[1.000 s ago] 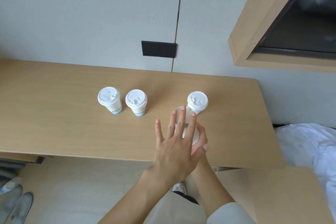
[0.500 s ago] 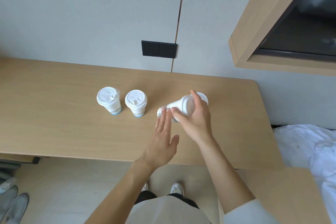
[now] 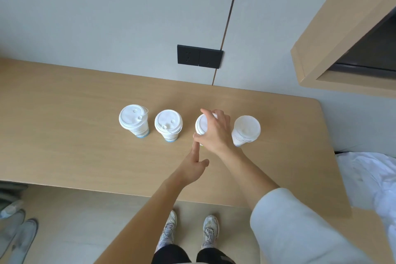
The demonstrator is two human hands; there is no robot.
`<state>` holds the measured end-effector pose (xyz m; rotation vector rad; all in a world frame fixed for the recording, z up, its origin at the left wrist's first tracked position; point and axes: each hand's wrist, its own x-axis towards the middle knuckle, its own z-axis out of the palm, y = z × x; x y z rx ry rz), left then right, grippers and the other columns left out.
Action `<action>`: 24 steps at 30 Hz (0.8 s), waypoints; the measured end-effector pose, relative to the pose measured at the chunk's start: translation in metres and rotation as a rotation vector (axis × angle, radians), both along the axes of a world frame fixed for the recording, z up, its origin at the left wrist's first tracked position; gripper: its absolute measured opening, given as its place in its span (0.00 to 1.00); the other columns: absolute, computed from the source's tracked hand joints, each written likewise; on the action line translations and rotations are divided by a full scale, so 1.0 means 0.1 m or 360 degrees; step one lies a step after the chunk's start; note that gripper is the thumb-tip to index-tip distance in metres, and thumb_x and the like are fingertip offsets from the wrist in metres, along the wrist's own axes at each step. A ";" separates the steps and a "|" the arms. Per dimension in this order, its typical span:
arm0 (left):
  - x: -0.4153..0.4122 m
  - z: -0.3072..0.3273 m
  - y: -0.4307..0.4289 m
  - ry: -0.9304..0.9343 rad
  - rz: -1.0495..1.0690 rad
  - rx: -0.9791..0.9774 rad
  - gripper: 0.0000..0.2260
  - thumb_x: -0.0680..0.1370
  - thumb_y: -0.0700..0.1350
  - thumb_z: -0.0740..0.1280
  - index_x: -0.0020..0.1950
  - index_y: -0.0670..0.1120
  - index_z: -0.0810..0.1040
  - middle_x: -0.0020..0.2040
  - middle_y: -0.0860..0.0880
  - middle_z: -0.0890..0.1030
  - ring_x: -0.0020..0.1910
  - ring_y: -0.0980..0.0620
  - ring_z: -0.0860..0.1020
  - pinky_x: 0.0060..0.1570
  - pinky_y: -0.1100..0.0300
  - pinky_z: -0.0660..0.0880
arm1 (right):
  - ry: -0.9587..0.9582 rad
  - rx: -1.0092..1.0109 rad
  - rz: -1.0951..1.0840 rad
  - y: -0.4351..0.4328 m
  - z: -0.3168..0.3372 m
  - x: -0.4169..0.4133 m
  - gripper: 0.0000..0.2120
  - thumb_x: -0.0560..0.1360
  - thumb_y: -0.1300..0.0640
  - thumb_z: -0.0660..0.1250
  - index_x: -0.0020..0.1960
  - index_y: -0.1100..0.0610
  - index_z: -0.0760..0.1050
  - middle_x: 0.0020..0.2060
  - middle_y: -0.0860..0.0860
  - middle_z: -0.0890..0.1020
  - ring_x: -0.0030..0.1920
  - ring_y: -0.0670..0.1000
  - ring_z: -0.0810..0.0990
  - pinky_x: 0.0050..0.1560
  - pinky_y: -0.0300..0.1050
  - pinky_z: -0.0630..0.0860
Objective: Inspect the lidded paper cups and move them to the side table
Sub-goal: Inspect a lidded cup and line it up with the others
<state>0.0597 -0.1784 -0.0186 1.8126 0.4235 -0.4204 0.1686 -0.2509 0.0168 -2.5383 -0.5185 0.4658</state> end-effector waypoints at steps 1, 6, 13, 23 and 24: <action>0.04 -0.03 0.03 0.0006 -0.0002 0.0008 0.38 0.82 0.35 0.60 0.84 0.52 0.41 0.75 0.60 0.57 0.70 0.58 0.61 0.57 0.70 0.63 | 0.0009 -0.0011 -0.0003 0.03 -0.04 0.03 0.39 0.72 0.51 0.76 0.80 0.47 0.64 0.75 0.53 0.65 0.76 0.58 0.60 0.72 0.51 0.66; 0.17 -0.21 0.18 0.0046 0.0017 0.0038 0.38 0.81 0.36 0.61 0.84 0.52 0.43 0.76 0.59 0.58 0.73 0.55 0.62 0.65 0.64 0.59 | 0.0075 -0.0021 -0.0009 0.19 -0.21 0.15 0.39 0.73 0.52 0.75 0.80 0.47 0.64 0.75 0.54 0.64 0.76 0.58 0.60 0.74 0.51 0.65; 0.23 -0.33 0.27 0.0078 0.0038 0.0039 0.40 0.80 0.35 0.61 0.85 0.52 0.42 0.84 0.53 0.54 0.82 0.51 0.55 0.69 0.63 0.57 | 0.0106 -0.0051 0.0009 0.31 -0.34 0.22 0.39 0.73 0.52 0.75 0.80 0.47 0.64 0.76 0.54 0.64 0.76 0.58 0.59 0.74 0.52 0.66; 0.22 -0.41 0.27 0.0188 0.0027 0.0118 0.37 0.81 0.39 0.61 0.85 0.51 0.44 0.84 0.49 0.55 0.81 0.47 0.59 0.66 0.61 0.58 | 0.0055 -0.0052 0.0057 0.28 -0.45 0.18 0.44 0.71 0.45 0.78 0.81 0.48 0.61 0.76 0.57 0.64 0.76 0.59 0.59 0.74 0.52 0.62; 0.21 -0.41 0.27 0.0195 0.0027 0.0120 0.37 0.82 0.39 0.61 0.85 0.51 0.44 0.85 0.49 0.55 0.81 0.47 0.59 0.66 0.61 0.58 | 0.0058 -0.0043 0.0066 0.27 -0.46 0.18 0.45 0.71 0.45 0.78 0.82 0.49 0.60 0.76 0.57 0.63 0.77 0.60 0.59 0.75 0.52 0.61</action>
